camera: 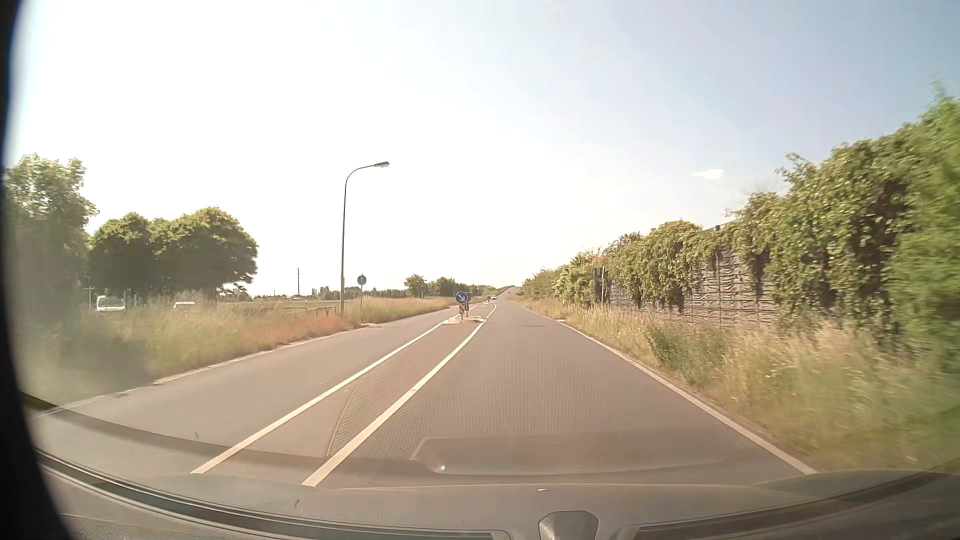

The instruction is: Follow the waypoints while adhering to traffic rules and regulations

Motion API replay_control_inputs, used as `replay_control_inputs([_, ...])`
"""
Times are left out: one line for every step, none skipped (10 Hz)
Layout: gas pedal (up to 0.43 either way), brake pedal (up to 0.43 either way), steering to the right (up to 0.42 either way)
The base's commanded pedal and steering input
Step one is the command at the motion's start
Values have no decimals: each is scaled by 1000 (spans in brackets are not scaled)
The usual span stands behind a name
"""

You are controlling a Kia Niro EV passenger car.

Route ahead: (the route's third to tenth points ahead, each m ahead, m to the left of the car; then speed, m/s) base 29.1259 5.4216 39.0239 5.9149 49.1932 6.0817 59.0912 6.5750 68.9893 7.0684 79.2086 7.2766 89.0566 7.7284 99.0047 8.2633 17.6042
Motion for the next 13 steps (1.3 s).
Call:
replay_control_inputs([169,6,-1])
replay_control_inputs([169,6,-1])
replay_control_inputs([169,6,-2])
replay_control_inputs([169,6,-2])
replay_control_inputs([169,6,-2])
replay_control_inputs([169,6,-3])
replay_control_inputs([169,6,-3])
replay_control_inputs([169,6,-3])
replay_control_inputs([169,6,-3])
replay_control_inputs([169,6,-3])
replay_control_inputs([169,6,-3])
replay_control_inputs([169,6,-4])
replay_control_inputs([169,6,-5])
